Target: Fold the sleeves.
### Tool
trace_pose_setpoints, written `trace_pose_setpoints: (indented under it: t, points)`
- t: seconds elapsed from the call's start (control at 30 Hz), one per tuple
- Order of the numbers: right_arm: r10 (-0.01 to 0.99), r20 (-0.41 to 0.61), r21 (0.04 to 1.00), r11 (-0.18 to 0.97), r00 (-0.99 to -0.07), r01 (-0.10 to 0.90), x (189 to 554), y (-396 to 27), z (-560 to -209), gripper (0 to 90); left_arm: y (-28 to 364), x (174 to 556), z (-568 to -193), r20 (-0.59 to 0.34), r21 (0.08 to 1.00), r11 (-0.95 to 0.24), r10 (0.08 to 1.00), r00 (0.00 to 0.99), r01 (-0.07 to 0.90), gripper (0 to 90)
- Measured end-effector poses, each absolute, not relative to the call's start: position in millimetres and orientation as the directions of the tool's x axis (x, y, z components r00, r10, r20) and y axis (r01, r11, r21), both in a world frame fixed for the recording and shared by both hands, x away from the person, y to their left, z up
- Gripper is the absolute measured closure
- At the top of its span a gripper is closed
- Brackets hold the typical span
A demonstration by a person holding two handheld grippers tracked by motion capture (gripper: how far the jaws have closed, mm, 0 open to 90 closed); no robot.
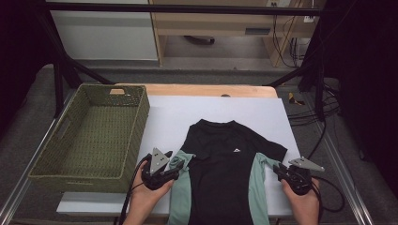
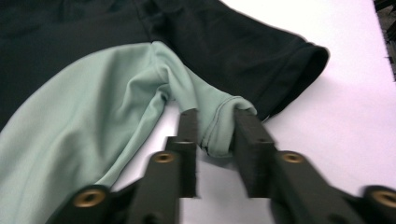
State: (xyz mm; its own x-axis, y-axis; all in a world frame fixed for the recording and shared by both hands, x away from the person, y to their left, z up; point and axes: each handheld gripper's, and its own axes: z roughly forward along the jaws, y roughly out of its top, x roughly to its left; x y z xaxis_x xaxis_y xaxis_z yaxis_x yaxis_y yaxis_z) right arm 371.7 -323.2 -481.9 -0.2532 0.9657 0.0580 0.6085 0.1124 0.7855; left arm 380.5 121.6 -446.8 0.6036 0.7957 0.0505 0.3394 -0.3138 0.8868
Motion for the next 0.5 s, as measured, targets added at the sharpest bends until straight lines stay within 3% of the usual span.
trace_pose_setpoints:
  t: [0.1,0.2,0.33,0.5]
  points:
    - [0.971,0.065,0.815,0.081,-0.23,0.574,369.2,-329.1,-471.8,55.5,122.6,382.3,-448.2,0.05,0.891,-0.301,0.81,0.584,0.341,32.9]
    - [0.975,0.057,0.836,0.072,-0.216,0.544,376.5,-337.3,-459.1,48.6,122.8,384.8,-451.0,0.057,0.886,-0.303,0.821,0.568,0.35,25.0]
    - [0.979,0.054,0.834,0.065,-0.198,0.548,405.0,-352.3,-447.8,45.5,124.5,386.7,-453.6,0.055,0.884,-0.3,0.829,0.556,0.36,20.7]
    - [0.978,0.079,0.784,0.058,-0.191,0.618,442.9,-361.7,-458.3,46.8,127.9,388.8,-455.0,0.053,0.881,-0.297,0.834,0.549,0.367,20.1]
